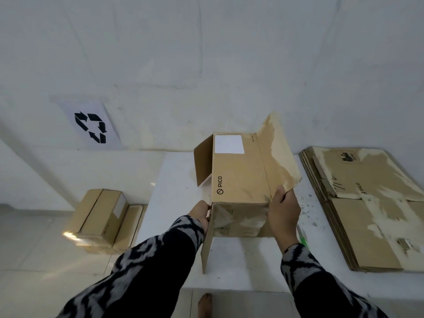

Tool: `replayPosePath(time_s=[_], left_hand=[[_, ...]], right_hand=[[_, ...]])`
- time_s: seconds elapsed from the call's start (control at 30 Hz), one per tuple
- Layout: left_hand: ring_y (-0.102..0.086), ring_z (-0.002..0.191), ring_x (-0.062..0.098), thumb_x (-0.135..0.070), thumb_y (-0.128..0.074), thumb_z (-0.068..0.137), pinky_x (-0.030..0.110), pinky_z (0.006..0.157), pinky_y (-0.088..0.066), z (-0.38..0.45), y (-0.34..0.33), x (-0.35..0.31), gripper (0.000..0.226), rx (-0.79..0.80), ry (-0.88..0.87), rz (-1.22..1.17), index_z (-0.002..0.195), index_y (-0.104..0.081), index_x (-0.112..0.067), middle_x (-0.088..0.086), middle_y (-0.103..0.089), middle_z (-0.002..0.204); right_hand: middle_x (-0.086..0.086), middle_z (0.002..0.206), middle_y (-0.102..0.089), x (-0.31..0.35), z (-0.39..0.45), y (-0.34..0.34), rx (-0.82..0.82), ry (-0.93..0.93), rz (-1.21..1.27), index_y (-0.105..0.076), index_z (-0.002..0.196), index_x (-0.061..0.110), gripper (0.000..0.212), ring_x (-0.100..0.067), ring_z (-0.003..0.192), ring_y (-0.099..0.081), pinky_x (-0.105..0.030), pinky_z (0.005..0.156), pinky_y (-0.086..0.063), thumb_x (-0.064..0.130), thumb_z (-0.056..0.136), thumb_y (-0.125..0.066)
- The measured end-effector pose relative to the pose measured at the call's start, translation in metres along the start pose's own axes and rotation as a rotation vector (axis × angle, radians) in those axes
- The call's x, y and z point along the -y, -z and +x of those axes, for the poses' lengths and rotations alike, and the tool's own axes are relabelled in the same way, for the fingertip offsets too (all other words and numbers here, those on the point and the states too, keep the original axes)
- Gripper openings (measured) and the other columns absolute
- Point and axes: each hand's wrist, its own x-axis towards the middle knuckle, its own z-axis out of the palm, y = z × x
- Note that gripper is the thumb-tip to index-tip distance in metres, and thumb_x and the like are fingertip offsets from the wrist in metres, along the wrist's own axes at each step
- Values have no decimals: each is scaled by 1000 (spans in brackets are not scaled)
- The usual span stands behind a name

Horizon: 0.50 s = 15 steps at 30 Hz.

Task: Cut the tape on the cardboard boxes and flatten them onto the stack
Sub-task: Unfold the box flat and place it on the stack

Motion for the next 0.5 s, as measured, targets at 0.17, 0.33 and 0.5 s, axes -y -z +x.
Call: replayPosePath(time_s=[0.17, 0.33, 0.5], left_hand=[[-45, 58, 17, -8, -46, 93, 18, 46, -41, 0, 3, 15, 21, -83, -65, -299, 72, -52, -7, 4, -49, 65], [-66, 98, 13, -19, -61, 94, 22, 75, -52, -24, 13, -6, 24, -132, -646, -311, 118, -60, -17, -2, -68, 108], [-52, 112, -9, -39, -66, 92, 5, 90, -41, -32, 4, -8, 42, 113, -1106, 651, 132, -56, -37, -15, -48, 123]], right_hand=[[-9, 89, -56, -6, 2, 4, 2, 36, -74, -54, 90, 7, 31, -24, 81, -52, -30, 69, -34, 27, 106, -36], [-5, 80, -54, -9, 1, 4, 10, 67, -116, -52, 84, 8, 34, -28, 78, -55, -32, 62, -34, 30, 105, -38], [-1, 98, -39, -1, -12, -10, 139, 220, -332, -50, 141, 27, 44, -22, 90, -46, -33, 72, -43, 38, 99, -49]])
